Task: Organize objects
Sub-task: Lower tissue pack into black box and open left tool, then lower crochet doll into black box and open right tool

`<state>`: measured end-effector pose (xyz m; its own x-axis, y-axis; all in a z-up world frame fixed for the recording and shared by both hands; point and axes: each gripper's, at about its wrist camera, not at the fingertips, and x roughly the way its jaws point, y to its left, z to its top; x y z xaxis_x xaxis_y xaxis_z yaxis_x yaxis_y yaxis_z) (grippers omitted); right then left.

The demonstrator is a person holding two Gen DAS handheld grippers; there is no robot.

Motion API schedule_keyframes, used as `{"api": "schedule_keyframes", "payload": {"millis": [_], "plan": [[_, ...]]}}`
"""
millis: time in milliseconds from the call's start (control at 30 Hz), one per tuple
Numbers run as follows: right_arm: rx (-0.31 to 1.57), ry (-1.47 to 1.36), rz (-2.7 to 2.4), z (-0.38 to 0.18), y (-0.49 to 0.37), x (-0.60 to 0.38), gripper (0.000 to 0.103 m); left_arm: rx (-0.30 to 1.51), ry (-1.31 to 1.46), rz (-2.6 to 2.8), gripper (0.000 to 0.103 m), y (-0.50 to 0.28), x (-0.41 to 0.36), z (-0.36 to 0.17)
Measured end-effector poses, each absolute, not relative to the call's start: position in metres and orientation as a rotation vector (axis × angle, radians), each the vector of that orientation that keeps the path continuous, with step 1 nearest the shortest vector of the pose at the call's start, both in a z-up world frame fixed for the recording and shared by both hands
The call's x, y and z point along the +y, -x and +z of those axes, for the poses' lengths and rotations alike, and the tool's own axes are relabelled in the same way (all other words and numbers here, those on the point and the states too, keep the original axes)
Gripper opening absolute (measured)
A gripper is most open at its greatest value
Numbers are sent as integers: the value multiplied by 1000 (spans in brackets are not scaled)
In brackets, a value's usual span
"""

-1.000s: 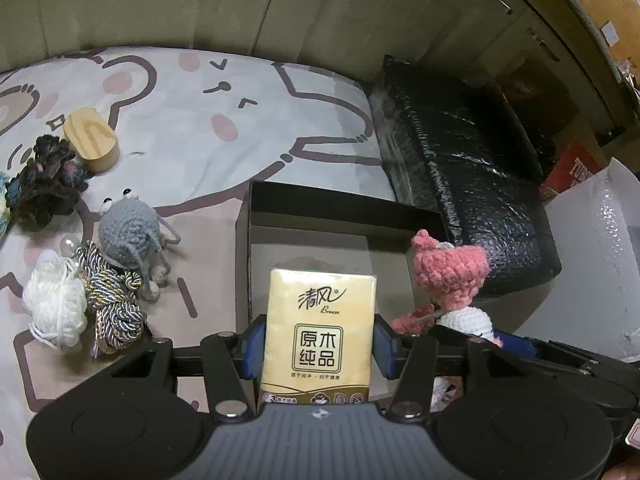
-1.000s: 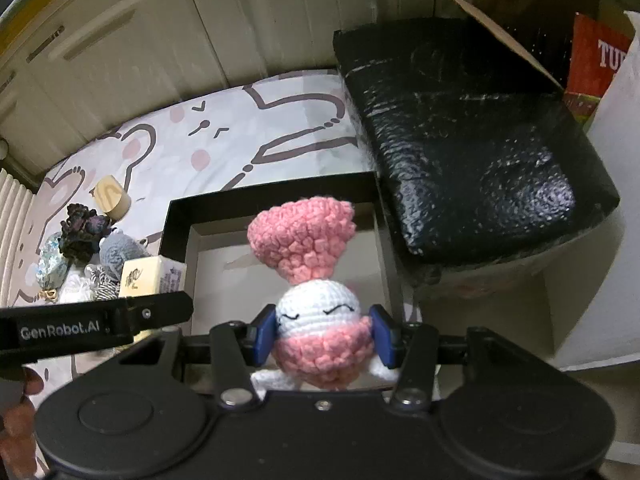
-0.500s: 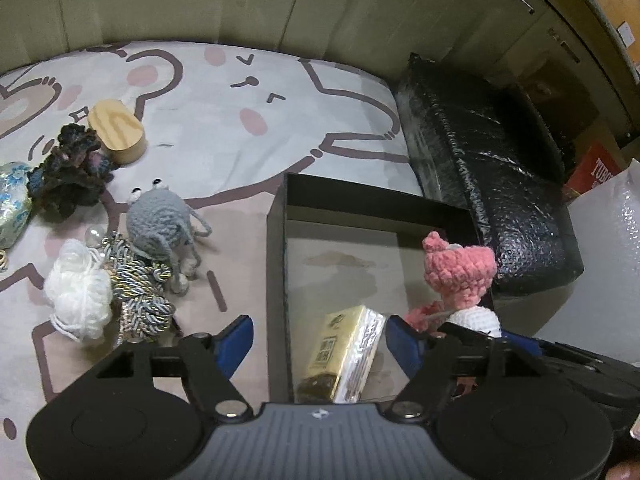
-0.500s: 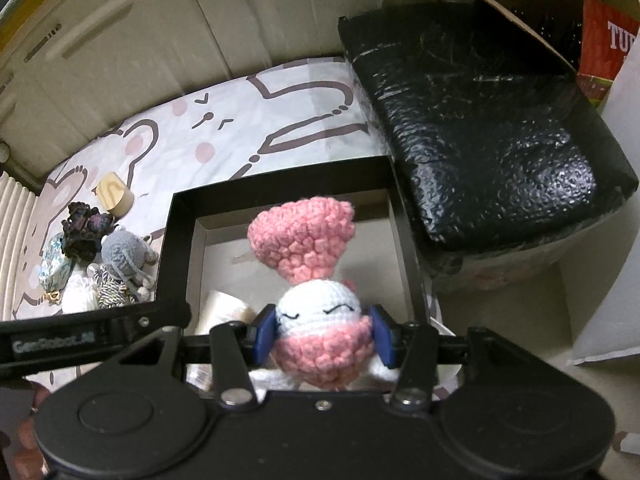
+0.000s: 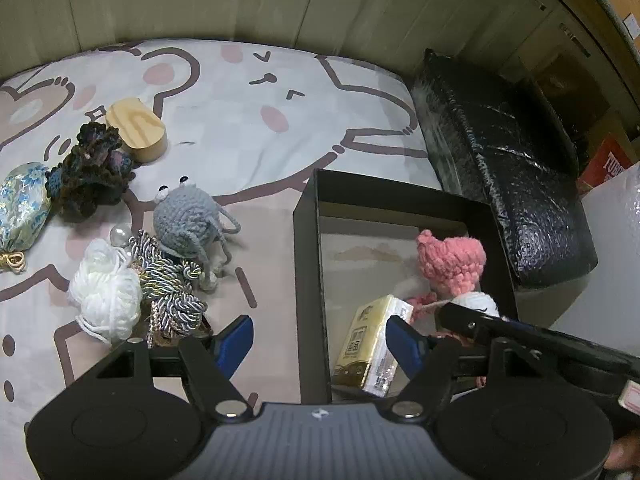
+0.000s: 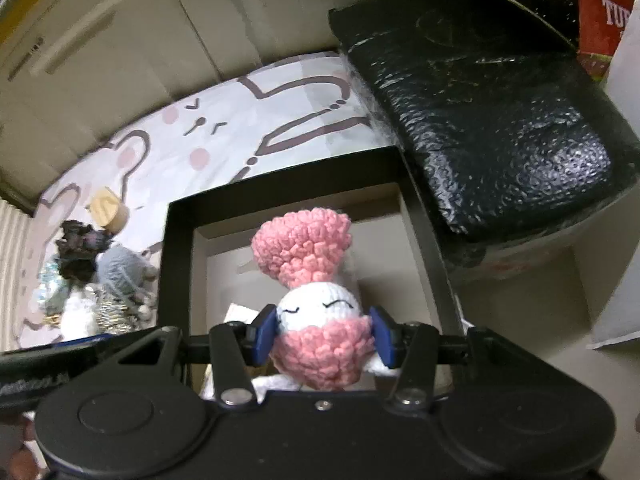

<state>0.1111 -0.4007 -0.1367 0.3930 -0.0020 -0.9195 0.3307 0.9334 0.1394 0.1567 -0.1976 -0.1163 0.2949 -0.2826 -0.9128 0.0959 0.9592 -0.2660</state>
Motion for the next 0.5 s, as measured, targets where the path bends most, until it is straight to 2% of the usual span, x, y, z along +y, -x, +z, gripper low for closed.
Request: {"api": "schedule_keyframes", "payload": {"millis": [100, 267, 500], "plan": [[1194, -269, -253, -148, -117, -393, 51, 1248, 169, -248, 74, -157, -195, -116], [1217, -388, -192, -168, -125, -380, 51, 1247, 155, -233, 74, -158, -188, -116], [1204, -397, -127, -164, -126, -366, 53, 1252, 149, -196, 72, -162, -174, -118]]}}
